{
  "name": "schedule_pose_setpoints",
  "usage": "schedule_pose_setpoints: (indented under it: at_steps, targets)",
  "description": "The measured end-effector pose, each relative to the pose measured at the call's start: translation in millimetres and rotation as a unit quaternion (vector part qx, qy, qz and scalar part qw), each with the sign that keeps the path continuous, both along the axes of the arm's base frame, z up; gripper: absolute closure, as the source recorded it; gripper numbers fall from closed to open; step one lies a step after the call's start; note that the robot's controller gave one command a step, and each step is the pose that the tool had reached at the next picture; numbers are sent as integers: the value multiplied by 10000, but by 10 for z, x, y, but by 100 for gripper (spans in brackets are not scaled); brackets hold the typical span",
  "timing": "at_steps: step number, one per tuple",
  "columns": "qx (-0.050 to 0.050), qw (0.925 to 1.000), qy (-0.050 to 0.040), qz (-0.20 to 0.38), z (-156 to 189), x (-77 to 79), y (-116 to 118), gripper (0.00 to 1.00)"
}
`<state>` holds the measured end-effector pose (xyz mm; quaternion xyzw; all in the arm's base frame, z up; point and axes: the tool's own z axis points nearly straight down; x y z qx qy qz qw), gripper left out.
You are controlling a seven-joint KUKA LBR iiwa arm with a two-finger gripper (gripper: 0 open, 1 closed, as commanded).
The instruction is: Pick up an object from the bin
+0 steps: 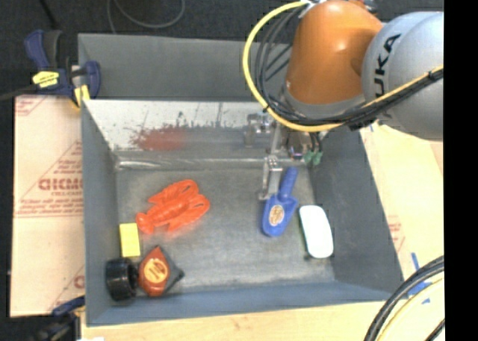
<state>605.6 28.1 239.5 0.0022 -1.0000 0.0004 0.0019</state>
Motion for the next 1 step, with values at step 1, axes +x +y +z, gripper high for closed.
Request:
schedule_pose_setpoints:
  at_steps: [1]
  targets:
    - [4, 10000, -42, -3, 53, 11, 1, 0]
